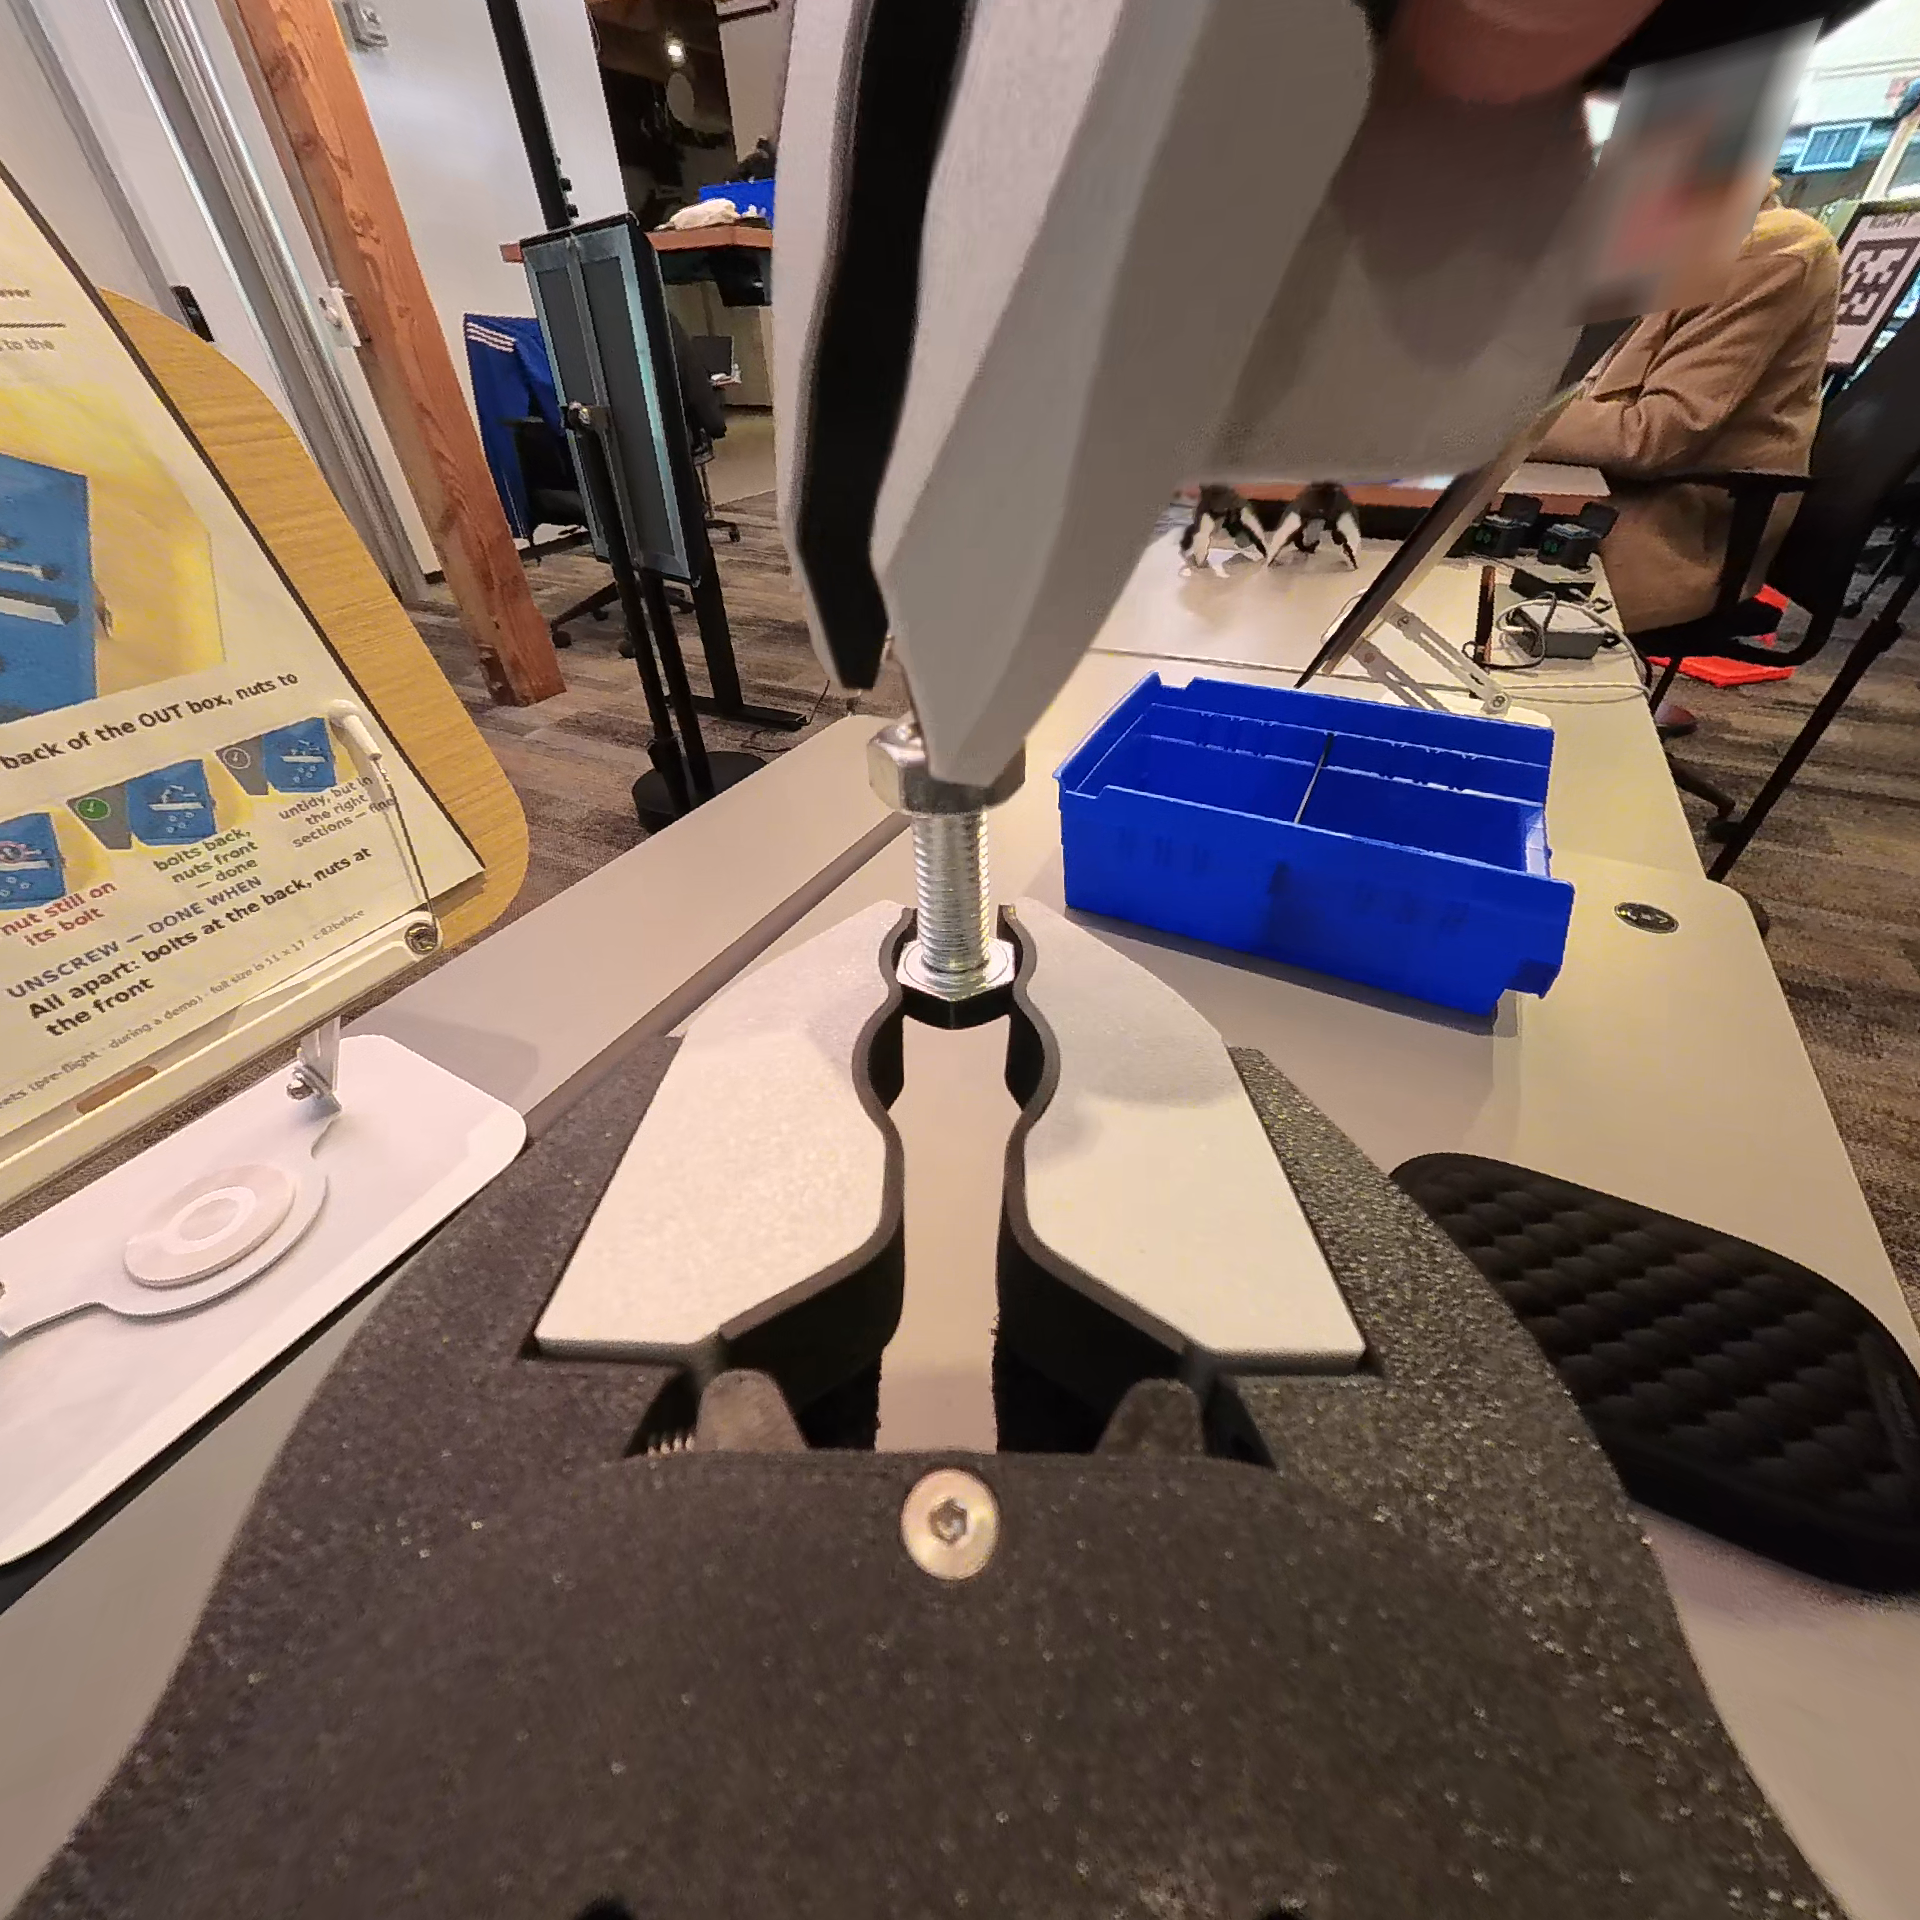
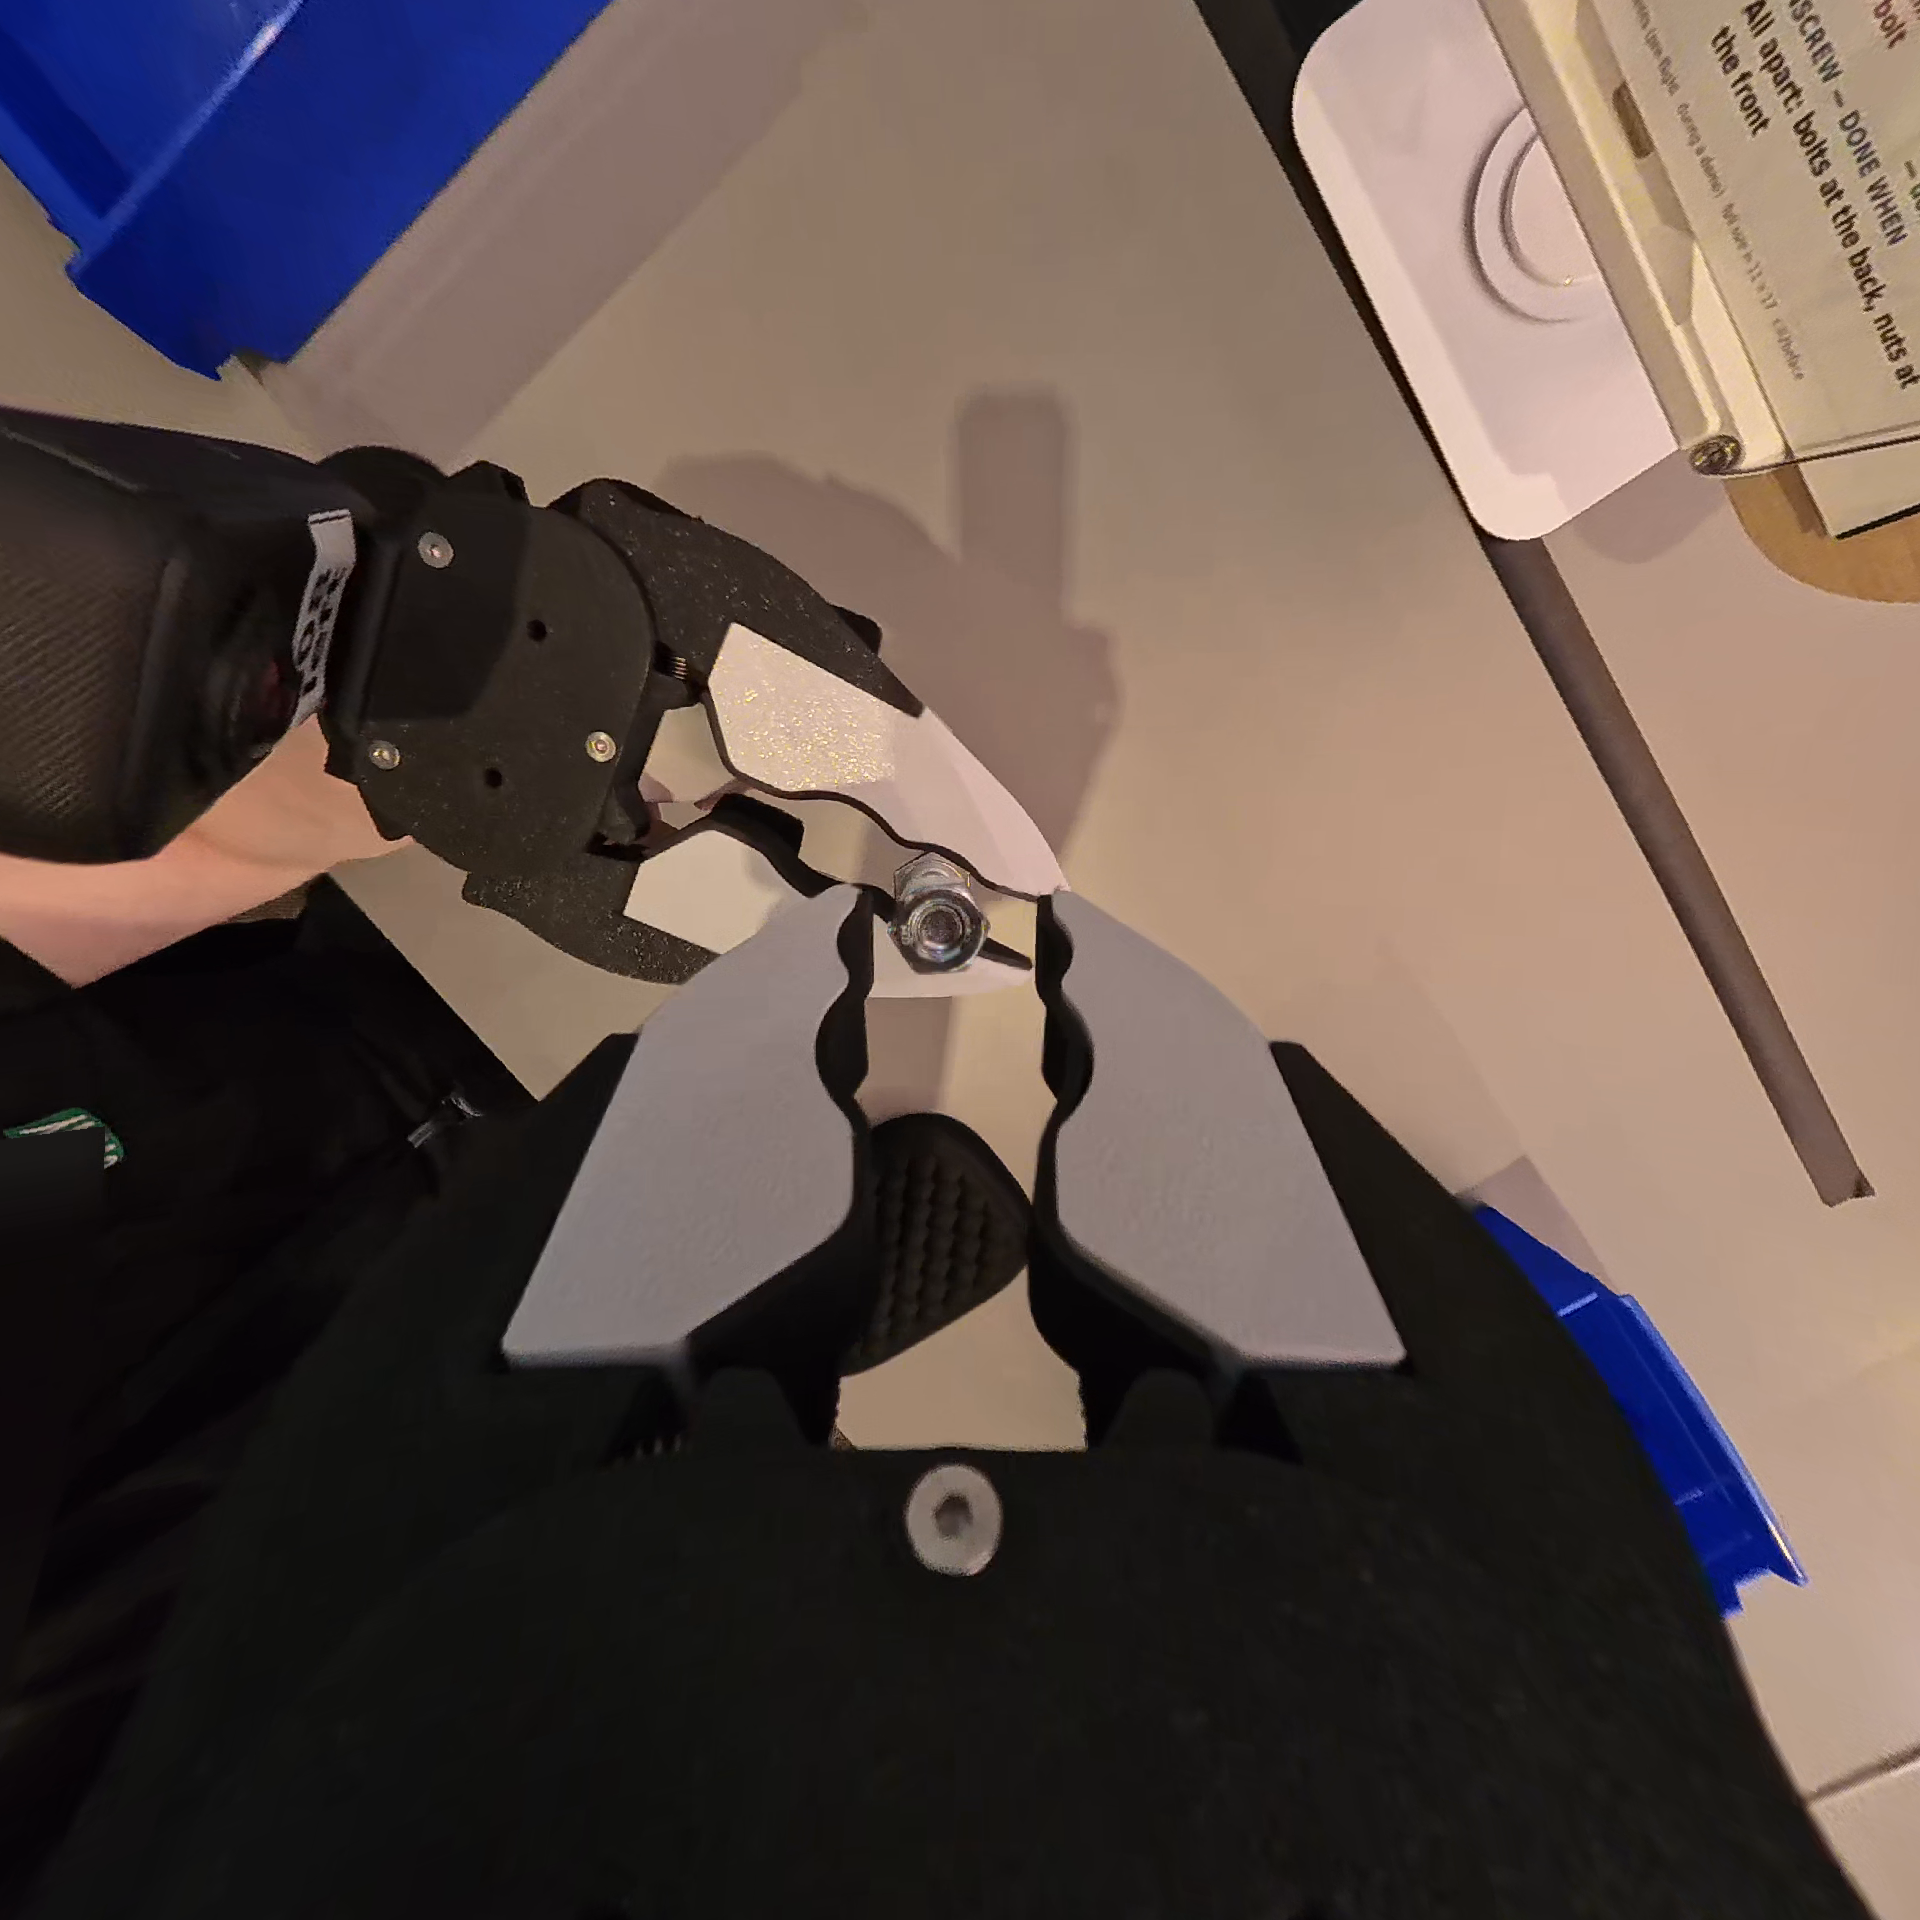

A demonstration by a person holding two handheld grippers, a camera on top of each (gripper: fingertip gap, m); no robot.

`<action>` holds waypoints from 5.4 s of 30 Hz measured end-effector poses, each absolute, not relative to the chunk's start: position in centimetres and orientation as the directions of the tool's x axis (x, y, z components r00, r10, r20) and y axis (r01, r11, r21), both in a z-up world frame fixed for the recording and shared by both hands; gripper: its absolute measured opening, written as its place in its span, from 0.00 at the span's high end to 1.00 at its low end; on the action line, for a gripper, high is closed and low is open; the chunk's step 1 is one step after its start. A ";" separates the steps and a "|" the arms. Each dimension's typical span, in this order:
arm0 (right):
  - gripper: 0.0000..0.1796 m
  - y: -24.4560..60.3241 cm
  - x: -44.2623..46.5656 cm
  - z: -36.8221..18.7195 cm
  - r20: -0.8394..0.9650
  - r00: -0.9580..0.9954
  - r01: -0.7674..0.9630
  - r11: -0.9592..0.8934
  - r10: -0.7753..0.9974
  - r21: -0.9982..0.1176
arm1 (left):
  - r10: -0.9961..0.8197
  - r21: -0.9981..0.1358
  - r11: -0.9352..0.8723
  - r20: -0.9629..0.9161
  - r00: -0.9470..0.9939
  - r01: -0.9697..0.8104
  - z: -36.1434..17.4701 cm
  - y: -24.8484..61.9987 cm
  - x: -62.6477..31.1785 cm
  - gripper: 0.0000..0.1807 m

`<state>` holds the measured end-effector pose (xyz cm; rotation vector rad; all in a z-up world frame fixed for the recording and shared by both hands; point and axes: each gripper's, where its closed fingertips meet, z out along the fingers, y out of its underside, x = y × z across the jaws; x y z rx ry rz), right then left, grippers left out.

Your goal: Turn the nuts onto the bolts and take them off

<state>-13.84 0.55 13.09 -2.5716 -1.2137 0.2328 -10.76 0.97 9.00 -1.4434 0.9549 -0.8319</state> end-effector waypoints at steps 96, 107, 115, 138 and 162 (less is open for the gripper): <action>0.85 -4.8 -14.2 14.2 0.152 -0.038 0.912 0.096 0.988 -0.399 | -1.000 -0.999 -0.026 0.025 0.018 -0.025 11.0 -5.1 -10.2 0.92; 0.78 -1.0 -14.8 16.0 0.045 0.594 0.703 -0.490 0.804 -0.515 | -0.944 -0.999 -0.030 0.018 0.329 -0.034 10.8 -0.7 -11.2 0.92; 0.82 -0.9 -14.7 14.4 0.108 0.627 0.728 -0.531 0.771 -0.433 | -0.939 -0.998 -0.053 0.040 0.342 -0.027 10.7 -0.4 -11.3 0.92; 0.90 -4.6 -13.4 13.7 0.129 0.043 0.937 0.005 0.991 -0.349 | -0.996 -0.993 -0.009 -0.002 0.092 -0.115 10.0 -4.6 -9.8 0.92; 0.86 -1.3 -14.9 13.6 0.193 0.634 0.742 -0.518 0.749 -0.426 | -0.929 -0.994 -0.066 0.030 0.370 -0.084 10.0 -0.2 -11.2 0.92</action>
